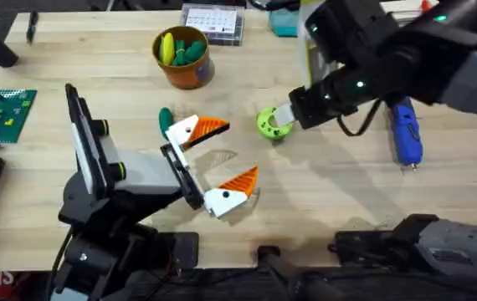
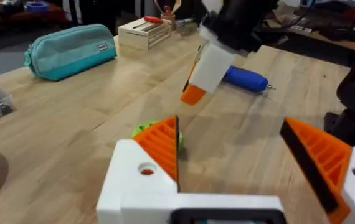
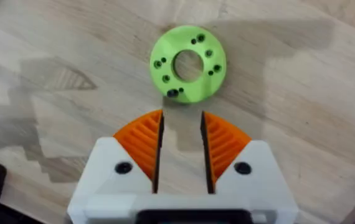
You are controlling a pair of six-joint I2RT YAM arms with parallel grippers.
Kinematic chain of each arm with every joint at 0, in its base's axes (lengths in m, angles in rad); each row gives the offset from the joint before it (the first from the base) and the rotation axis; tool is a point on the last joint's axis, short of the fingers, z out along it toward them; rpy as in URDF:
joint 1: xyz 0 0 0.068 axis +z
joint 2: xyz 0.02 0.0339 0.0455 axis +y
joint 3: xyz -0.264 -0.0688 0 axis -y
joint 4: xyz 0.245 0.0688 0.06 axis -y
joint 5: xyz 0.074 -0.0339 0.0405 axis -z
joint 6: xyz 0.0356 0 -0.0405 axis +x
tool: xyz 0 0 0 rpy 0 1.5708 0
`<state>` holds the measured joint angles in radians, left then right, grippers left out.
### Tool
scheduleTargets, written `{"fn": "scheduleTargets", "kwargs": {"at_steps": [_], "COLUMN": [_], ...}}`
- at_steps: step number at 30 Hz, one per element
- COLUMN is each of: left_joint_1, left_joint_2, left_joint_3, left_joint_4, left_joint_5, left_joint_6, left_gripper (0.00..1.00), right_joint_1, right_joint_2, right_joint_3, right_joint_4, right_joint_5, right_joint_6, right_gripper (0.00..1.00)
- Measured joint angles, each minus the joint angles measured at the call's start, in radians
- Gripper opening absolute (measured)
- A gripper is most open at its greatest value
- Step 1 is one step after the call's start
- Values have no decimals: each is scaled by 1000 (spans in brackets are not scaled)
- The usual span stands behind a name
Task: Pick up the gripper from the table and insert it into the empty holder that is missing its gripper. Then pick up a screw, insert it into the mounting hole, and use the screwdriver to tighten it. Finally, clean up the table by picking up the vegetable and placing it into the bucket.
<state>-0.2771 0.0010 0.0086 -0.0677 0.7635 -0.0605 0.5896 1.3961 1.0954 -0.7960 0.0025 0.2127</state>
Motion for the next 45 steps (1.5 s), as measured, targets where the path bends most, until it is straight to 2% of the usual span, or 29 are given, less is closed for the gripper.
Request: {"fn": "scheduleTargets", "kwargs": {"at_steps": [7,12,17,28,39,45], "left_joint_1": [0,0,0,0,0,0], "left_joint_2": [0,0,0,0,0,0], "left_joint_3": [0,0,0,0,0,0], "left_joint_4": [0,0,0,0,0,0], "left_joint_5": [0,0,0,0,0,0], "left_joint_6": [0,0,0,0,0,0], "left_gripper": [989,989,989,989,989,989], "right_joint_1": [4,44,82,84,84,83], "right_joint_2": [125,190,198,264,264,264], "right_joint_3": [-1,-1,-3,-3,-3,-3], "right_joint_4": [44,61,70,91,92,94], "right_joint_5": [-8,2,35,56,57,66], "right_joint_6": [1,-26,-41,-46,-49,-55], "right_gripper": [383,383,383,383,381,207]}}
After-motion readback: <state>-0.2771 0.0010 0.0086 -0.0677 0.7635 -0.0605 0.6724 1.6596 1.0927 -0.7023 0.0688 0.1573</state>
